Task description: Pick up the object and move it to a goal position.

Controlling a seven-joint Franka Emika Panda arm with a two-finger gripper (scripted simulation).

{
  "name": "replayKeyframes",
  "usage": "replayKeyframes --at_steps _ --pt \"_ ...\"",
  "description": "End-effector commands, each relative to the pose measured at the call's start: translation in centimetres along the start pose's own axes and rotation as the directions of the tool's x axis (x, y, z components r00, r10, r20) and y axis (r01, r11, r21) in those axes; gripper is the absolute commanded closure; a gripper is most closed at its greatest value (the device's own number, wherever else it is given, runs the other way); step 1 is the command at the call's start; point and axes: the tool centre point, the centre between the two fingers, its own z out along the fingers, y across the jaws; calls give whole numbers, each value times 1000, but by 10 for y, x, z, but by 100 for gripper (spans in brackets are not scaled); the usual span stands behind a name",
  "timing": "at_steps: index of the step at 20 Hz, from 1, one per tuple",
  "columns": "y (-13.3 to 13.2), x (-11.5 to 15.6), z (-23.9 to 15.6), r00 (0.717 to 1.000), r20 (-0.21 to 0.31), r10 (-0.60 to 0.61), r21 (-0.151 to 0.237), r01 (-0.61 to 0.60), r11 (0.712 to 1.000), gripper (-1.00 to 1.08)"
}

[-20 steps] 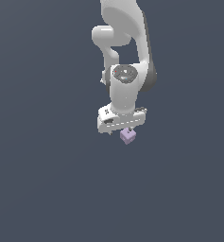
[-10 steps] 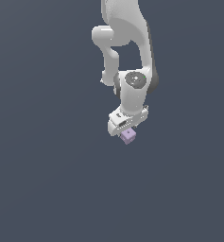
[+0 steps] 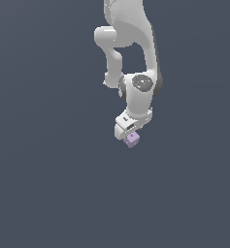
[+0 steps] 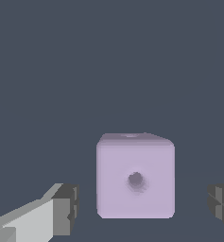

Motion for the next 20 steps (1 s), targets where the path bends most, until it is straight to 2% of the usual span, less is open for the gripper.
replayKeyframes --at_steps 1,12,17,18,20 --pt "0 0 1 1000 0 0 0 0 1000 -92" --pt "-1 -1 44 1000 -1 -6 0 6 1000 -92" --pt "-1 0 50 1000 -1 -6 -1 6 1000 -92" --pt "-1 0 50 1000 -1 -6 -1 6 1000 108" --pt "-1 0 50 1000 -1 -6 -1 6 1000 108"
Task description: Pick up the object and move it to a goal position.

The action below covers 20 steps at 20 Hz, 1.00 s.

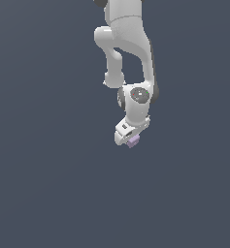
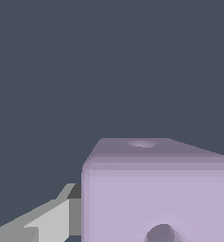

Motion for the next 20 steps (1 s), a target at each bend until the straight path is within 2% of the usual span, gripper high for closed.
replayKeyframes --at_steps 1,12,20 --pt "0 0 1 1000 0 -1 0 1 1000 108" --pt "3 -1 -4 1000 -1 0 0 0 1000 108" --pt "25 -13 -41 1000 -1 0 0 0 1000 108"
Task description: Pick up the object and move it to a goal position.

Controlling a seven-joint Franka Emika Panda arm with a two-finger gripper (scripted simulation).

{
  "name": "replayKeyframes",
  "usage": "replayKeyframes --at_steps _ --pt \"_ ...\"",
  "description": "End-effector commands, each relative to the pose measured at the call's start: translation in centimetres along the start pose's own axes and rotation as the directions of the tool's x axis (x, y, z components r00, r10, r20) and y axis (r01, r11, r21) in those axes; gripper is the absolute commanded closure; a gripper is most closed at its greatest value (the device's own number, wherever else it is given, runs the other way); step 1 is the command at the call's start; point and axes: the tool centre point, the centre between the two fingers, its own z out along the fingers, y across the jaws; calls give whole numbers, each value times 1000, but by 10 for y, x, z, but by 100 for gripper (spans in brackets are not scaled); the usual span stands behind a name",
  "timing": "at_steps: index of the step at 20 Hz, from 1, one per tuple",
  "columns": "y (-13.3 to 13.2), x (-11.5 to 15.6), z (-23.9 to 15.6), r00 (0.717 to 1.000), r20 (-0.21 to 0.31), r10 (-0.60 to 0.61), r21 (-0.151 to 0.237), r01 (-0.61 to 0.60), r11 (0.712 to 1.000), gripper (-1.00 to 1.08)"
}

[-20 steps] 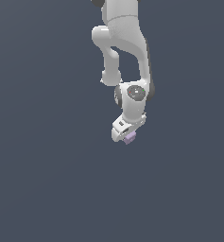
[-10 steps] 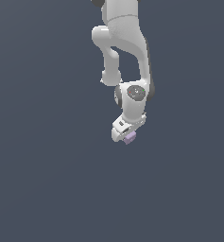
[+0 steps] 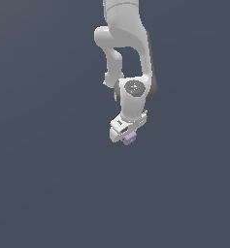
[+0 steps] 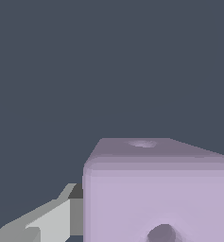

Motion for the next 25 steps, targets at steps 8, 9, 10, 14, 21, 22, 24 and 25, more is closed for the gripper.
replayKeyframes --at_steps 8,9,10,14,21,22,24,25 --pt "47 -25 -78 1000 -1 0 1 0 1000 108" --pt "53 -27 -87 1000 -1 0 1 0 1000 108" --pt "58 -30 -95 1000 -1 0 1 0 1000 108" --pt "75 -38 -123 1000 -2 0 1 0 1000 108" --pt "93 -45 -150 1000 -1 0 1 0 1000 108" --pt "95 -45 -152 1000 -1 0 1 0 1000 108" --pt "96 -46 -154 1000 -1 0 1 0 1000 108" --pt "96 -46 -154 1000 -1 0 0 0 1000 108"
